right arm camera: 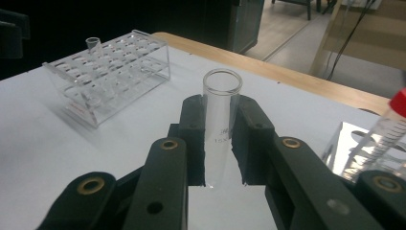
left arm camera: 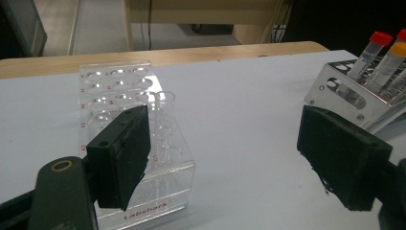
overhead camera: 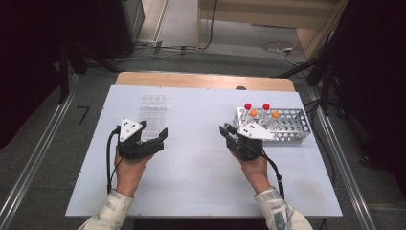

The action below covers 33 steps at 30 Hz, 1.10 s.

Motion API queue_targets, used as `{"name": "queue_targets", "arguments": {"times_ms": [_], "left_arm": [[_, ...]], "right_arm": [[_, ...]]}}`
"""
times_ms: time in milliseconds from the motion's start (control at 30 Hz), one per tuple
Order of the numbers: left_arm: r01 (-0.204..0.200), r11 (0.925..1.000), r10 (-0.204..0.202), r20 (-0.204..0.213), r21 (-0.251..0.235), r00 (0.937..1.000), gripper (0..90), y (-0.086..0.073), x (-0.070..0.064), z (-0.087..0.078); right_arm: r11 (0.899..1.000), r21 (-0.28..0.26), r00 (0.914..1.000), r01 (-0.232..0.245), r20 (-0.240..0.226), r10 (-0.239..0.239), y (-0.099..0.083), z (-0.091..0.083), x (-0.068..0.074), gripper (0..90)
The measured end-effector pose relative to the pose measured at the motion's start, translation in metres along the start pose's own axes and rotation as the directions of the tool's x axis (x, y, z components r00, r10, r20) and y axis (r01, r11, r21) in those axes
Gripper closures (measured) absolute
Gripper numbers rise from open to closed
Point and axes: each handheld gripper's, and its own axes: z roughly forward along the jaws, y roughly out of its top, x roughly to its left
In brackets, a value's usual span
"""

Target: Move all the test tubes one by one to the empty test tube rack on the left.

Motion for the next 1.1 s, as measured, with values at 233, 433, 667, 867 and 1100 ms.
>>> {"name": "queue_targets", "arguments": {"times_ms": [233,433,667,867,1100], "left_arm": [[-0.007,1.0000,0.007,0.008,-0.001,0.9999,19.6,0.000,-0.004,0.000],[-0.010,0.9999,0.010,0.020,-0.004,0.9997,19.7,0.000,-0.008,0.000],[-0.021,0.9997,0.022,0.061,-0.007,0.9979,19.7,0.003,-0.019,-0.002],[-0.046,0.9987,0.049,0.129,-0.023,0.9904,26.6,0.006,-0.034,-0.005],[-0.061,0.9981,0.061,0.163,-0.005,0.9847,37.5,0.004,-0.037,-0.001]], "right_arm": [[0.999,0.020,0.9991,0.025,-0.035,-0.025,-0.001,0.012,0.019,72.6],[0.999,0.033,0.9965,0.043,-0.073,-0.040,-0.002,0.026,0.039,72.6],[0.999,0.031,0.9928,0.033,-0.116,-0.029,0.001,0.040,0.061,72.6],[0.999,0.027,0.9889,0.044,-0.143,-0.039,0.003,0.049,0.078,72.6],[0.997,0.028,0.9844,0.067,-0.165,-0.061,0.004,0.054,0.093,72.6]]}}
